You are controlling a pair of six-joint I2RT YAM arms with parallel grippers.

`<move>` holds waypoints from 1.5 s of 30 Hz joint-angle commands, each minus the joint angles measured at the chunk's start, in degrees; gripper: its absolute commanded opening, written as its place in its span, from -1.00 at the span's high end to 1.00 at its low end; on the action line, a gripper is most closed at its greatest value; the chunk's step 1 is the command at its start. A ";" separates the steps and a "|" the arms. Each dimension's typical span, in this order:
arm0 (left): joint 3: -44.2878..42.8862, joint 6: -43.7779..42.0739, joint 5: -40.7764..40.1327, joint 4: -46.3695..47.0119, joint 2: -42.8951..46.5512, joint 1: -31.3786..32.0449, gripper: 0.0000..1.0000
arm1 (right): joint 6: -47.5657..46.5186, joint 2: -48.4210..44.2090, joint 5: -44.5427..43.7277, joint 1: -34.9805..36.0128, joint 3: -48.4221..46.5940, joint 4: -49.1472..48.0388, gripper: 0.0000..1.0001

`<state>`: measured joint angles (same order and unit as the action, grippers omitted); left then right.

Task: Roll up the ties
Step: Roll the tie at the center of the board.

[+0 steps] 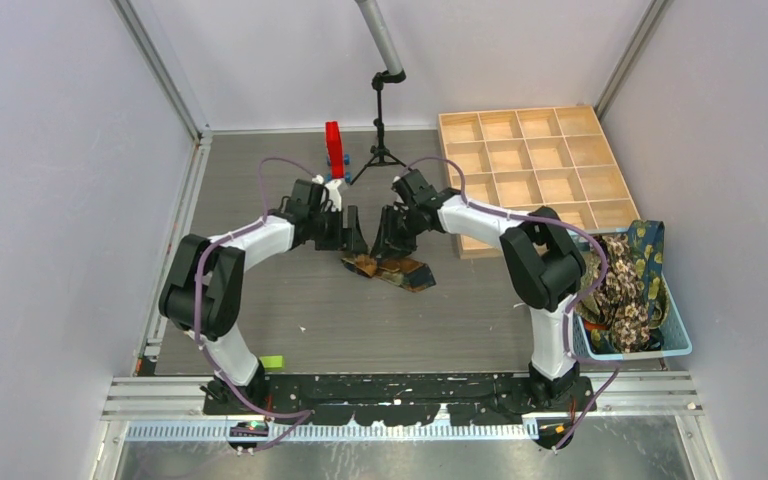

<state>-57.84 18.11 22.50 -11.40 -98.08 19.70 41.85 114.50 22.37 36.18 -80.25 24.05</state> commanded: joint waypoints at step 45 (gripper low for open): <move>15.13 17.84 -17.99 -11.26 33.37 2.09 -0.96 | -7.37 15.60 6.23 0.94 -16.22 6.49 0.21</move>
<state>-43.48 36.97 7.29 -18.81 -69.01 21.45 37.06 127.50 28.42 35.20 -93.01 27.66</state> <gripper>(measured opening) 0.980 0.400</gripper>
